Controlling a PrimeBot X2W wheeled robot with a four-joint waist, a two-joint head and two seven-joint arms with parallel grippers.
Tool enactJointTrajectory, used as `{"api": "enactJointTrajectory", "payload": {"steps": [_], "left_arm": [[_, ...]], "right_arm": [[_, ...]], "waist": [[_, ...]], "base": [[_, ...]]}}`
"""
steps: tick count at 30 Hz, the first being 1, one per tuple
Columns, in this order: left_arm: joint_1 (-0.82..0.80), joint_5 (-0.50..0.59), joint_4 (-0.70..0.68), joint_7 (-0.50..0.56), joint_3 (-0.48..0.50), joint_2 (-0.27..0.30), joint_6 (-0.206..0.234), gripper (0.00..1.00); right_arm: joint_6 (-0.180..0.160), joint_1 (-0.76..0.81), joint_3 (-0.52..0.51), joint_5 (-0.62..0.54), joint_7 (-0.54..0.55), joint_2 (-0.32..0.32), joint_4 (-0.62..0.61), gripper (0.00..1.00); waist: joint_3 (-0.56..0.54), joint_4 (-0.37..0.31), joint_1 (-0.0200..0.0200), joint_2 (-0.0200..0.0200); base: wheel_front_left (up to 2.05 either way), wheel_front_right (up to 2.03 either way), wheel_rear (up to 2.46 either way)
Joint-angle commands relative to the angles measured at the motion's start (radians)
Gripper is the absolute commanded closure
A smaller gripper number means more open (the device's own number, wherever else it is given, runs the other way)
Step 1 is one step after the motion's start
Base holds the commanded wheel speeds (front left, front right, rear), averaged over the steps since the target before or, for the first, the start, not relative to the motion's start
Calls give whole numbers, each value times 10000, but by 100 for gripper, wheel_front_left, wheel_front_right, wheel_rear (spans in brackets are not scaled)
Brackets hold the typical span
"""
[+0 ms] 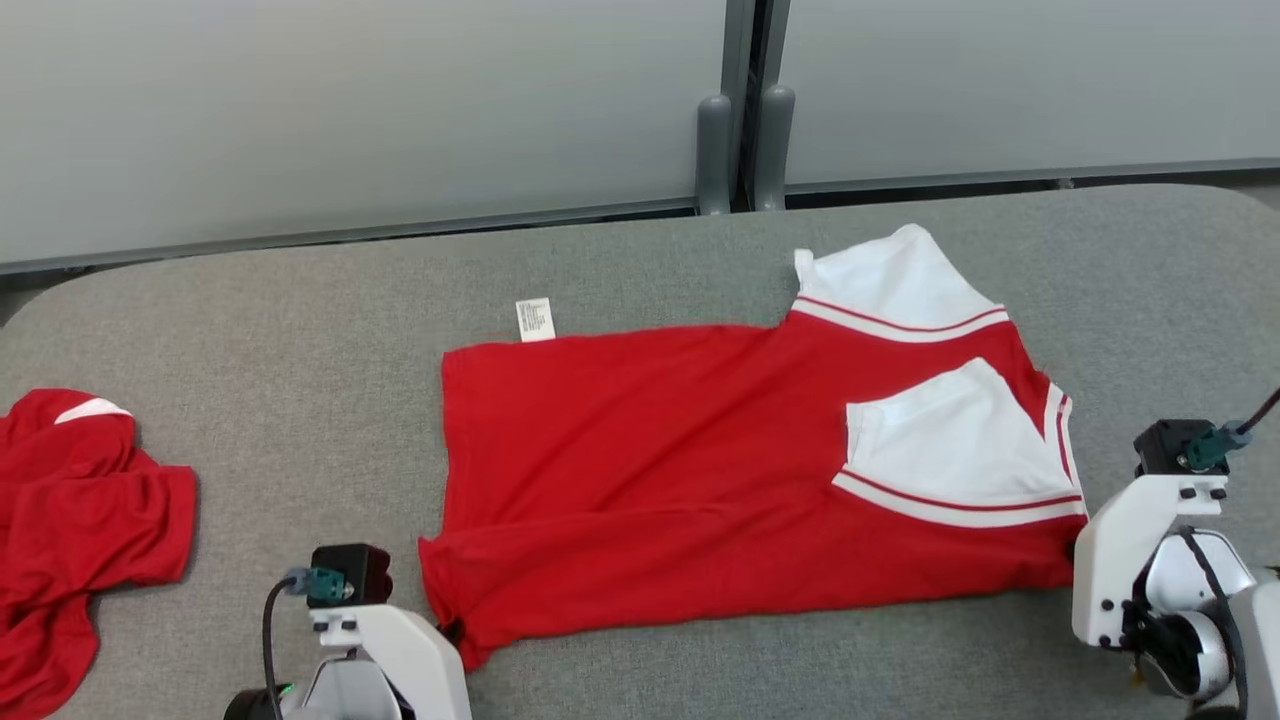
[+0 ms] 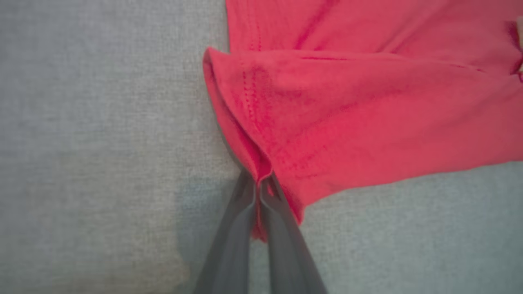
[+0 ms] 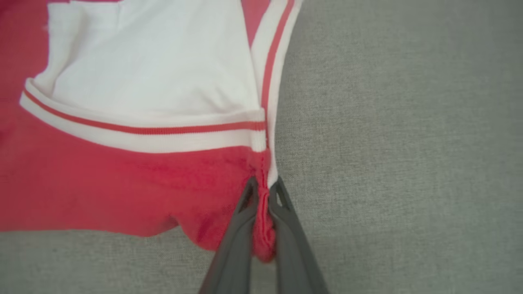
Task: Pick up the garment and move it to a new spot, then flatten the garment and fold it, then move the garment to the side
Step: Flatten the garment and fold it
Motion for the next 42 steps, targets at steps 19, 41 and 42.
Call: {"api": "enactJointTrajectory", "payload": {"steps": [19,41,42], "left_arm": [[2762,-564,-2691,684,212,1277,1684,0],[-3143,174,994,1440,364,453,214,0],[-3433,238,1385,1490,285,369,119,0]], "right_arm": [[8,4284,-1133,809,1908,784,-4333,0],[2,-882,812,354,216,-51,-3261,0],[2,-1138,944,328,41,-22,-3032,0]], "waist": [[-896,80,0,0],[665,-186,0,0],[775,-242,0,0]], "base": [[0,0,0],[0,0,0],[0,0,0]]}}
